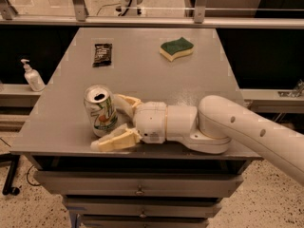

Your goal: Knock 7up can over

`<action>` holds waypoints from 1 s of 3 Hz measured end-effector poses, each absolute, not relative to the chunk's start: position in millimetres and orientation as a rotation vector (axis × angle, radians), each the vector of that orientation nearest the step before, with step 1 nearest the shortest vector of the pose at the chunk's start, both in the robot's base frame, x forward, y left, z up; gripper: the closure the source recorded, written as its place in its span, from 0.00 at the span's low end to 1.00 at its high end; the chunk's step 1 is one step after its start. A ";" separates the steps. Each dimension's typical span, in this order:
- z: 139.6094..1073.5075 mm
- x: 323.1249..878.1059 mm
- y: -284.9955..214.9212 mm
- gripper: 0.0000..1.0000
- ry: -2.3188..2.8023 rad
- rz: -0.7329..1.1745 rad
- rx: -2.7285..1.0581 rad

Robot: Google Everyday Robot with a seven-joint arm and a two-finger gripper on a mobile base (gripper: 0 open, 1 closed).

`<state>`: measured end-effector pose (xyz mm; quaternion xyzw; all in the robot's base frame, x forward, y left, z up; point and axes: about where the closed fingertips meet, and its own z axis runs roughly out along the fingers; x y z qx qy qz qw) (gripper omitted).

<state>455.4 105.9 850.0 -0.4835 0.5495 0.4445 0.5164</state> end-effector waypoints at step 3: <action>872.2 476.4 105.2 0.88 1.290 1.031 -1.224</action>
Offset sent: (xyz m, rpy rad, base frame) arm 0.0174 0.0003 0.0115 -0.0023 -0.0417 -0.0005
